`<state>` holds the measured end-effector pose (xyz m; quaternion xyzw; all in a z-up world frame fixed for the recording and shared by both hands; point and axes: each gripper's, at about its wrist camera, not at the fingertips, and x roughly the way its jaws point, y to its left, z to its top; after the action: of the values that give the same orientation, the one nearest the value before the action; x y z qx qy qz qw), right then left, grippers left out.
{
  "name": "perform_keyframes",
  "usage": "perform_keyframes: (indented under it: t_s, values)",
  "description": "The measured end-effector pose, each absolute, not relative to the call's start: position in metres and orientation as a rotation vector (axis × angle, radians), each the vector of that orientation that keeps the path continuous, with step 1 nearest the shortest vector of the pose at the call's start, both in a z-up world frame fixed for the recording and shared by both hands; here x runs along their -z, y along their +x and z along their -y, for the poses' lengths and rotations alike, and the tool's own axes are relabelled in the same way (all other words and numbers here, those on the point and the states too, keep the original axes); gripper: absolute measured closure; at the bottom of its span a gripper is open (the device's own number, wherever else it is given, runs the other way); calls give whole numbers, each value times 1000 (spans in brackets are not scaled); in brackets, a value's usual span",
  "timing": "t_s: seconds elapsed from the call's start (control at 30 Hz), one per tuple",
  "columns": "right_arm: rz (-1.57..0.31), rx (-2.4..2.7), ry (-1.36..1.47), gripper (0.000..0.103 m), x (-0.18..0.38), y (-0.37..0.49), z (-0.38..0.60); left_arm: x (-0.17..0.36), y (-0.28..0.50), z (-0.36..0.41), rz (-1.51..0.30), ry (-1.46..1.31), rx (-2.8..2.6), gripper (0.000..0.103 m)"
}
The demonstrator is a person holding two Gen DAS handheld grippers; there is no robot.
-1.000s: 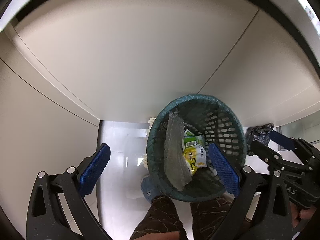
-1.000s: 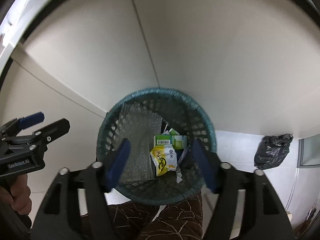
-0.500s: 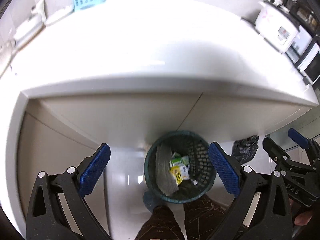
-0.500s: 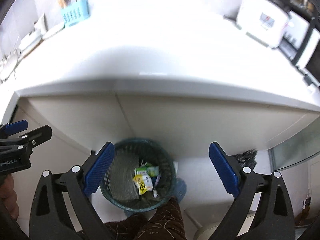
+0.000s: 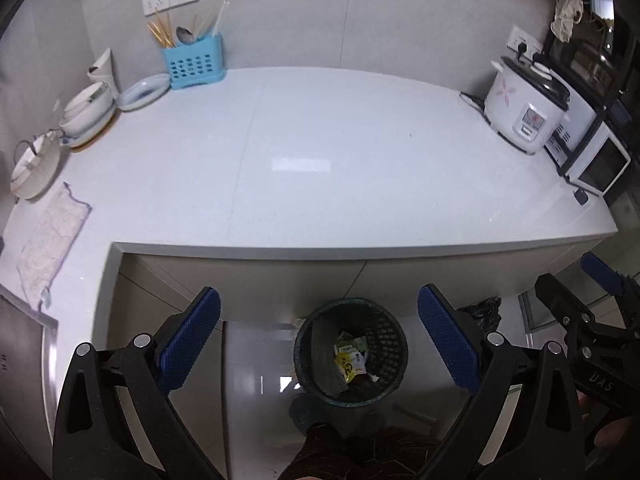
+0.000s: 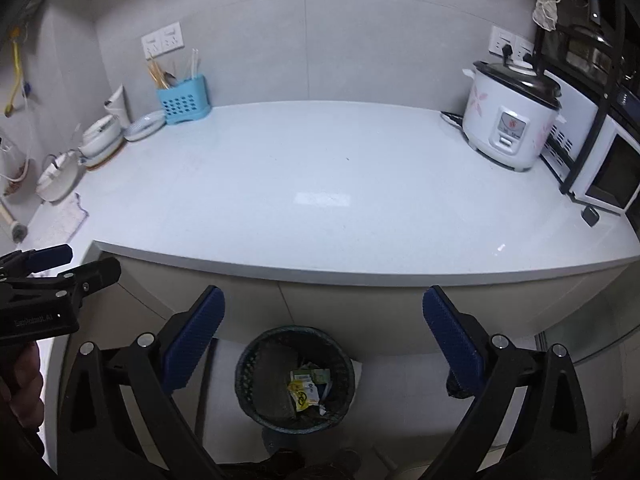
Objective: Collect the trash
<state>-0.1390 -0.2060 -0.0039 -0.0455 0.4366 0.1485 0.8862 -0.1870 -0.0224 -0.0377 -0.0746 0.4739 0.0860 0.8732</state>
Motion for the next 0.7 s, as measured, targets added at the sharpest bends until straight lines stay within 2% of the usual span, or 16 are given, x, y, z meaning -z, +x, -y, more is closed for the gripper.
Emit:
perform_keyframes:
  t_s: [0.23, 0.7]
  values:
    - [-940, -319, -27, 8, -36, -142, 217, -7, -201, 37, -947, -133, -175, 6]
    - [-959, -268, -32, 8, -52, -149, 230, -3, -209, 48, -990, -162, -176, 6]
